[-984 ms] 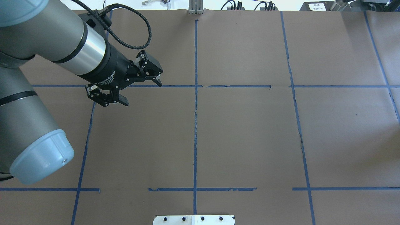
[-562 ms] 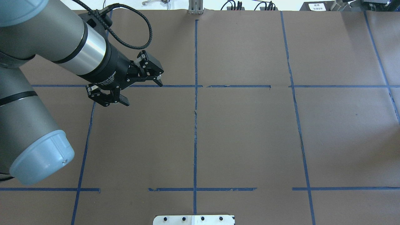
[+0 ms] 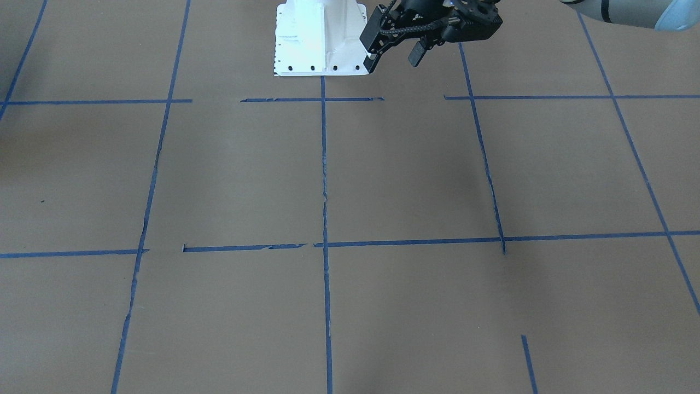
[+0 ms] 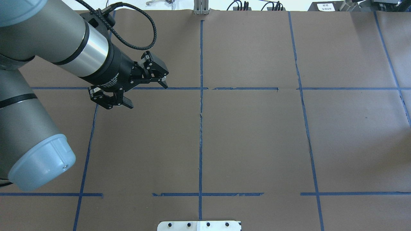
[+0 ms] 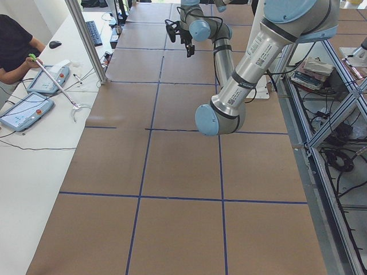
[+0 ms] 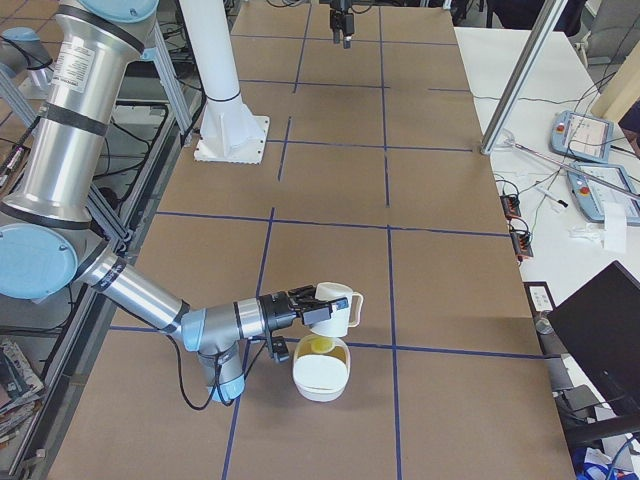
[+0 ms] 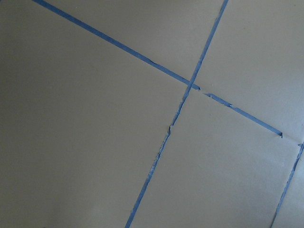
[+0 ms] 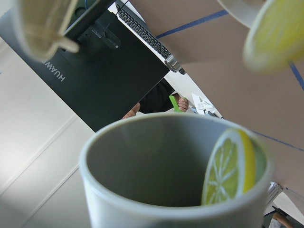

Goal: Left arm hands cup to right arm to dump lemon

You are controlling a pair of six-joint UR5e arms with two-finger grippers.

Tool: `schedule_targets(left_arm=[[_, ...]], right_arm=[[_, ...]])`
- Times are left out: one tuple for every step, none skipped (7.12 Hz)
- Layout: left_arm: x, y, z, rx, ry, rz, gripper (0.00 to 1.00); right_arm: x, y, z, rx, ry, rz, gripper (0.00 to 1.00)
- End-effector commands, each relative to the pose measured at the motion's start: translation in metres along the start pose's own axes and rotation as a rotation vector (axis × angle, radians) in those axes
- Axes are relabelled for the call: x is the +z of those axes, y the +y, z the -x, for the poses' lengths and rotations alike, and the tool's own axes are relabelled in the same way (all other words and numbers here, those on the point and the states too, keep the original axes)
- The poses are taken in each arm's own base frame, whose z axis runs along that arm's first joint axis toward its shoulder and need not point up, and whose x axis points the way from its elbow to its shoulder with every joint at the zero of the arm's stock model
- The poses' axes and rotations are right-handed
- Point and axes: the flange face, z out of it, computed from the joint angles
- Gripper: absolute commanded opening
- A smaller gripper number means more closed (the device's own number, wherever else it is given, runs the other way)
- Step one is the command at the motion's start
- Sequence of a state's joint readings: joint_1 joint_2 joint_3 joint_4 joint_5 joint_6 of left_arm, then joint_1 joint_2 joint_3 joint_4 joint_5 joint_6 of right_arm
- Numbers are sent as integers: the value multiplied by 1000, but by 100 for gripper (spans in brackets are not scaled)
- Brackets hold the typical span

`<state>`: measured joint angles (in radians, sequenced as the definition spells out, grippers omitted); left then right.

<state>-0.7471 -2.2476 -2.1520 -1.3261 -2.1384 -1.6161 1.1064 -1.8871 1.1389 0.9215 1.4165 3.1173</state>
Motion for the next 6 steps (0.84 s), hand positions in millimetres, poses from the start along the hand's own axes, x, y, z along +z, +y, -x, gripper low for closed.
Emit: schedule_targets(left_arm=[[1,-1,1,-3,-3,0,100],[1,-1,2,-4,-5,0,100],[1,-2,2,-4,-4,-6,100],[0,-6,2,0,1,-58,100],[0,-8,2,0,3,-75,100],[1,-7,2,0,0,-74,100]], right_arm=[[-4,1,5,158,0,1,18],[-1,4,4,158,7,10,18],[3,9,8,122,27,12,16],[18,22,5,-47,50,37,16],[40,37,3,-220,51,17,17],[60,48,1,-303,63,-25,19]])
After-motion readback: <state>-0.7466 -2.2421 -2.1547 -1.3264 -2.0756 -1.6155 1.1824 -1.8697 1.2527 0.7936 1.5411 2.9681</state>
